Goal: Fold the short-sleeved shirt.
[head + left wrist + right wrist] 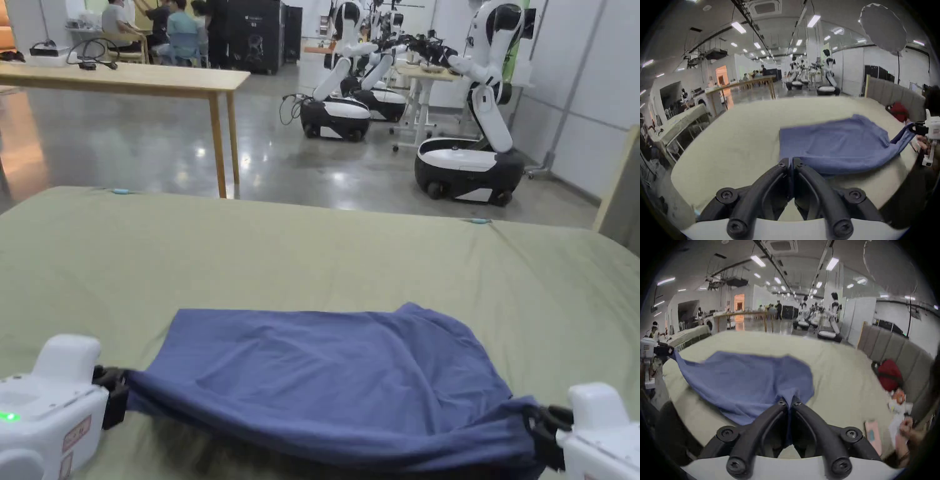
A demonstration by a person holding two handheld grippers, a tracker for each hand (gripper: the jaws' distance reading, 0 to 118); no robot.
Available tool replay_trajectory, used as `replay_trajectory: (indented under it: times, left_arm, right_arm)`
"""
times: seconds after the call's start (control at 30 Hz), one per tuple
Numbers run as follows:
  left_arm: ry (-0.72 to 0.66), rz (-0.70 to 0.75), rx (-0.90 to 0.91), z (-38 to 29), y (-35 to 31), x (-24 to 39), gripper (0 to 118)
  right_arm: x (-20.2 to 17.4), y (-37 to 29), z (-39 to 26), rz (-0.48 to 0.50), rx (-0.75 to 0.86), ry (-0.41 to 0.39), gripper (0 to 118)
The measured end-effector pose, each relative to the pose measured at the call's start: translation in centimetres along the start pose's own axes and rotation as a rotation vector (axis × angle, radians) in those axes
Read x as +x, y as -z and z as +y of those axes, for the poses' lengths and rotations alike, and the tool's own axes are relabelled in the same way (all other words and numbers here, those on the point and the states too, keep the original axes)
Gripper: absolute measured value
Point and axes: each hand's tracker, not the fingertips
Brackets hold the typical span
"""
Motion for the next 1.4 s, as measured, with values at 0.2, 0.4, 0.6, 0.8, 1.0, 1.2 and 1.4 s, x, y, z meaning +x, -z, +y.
replay_trajectory:
  times: [0.2, 0.4, 0.6, 0.8, 1.0, 1.2, 1.4]
  left_arm:
    - [-0.032, 0.012, -0.072, -5.6, 0.7, -0.7, 115]
    - [-0.018, 0.003, 0.084, -4.9, -3.3, 3.0, 117]
    - [0.031, 0.009, 0.035, -8.0, -1.9, 3.4, 0]
    - [0.041, 0.053, -0.137, -13.4, -1.7, 2.3, 37]
    - [-0.027, 0.073, -0.174, -11.2, -1.2, -1.7, 115]
    - [0.044, 0.057, -0.195, -9.3, 2.0, 0.1, 45]
    - [-0.015, -0.001, -0.27, -8.2, 5.8, -1.1, 1]
  right_arm:
    - [-0.4, 0.4, -5.3, 0.024, -0.057, 0.08, 87]
    - [-3.4, -4.3, -2.5, 0.023, 0.121, 0.062, 108]
    - [-6.2, -5.5, -1.7, 0.062, 0.089, 0.098, 0]
    - [-7.1, -5.8, -2.3, 0.052, 0.021, 0.086, 0]
    - [-6.9, -4.9, -3.2, 0.054, -0.037, 0.089, 0]
    - [-5.9, -4.3, -3.5, 0.031, -0.083, 0.098, 0]
    - [-3.0, -4.4, -4.0, 0.006, -0.122, 0.092, 118]
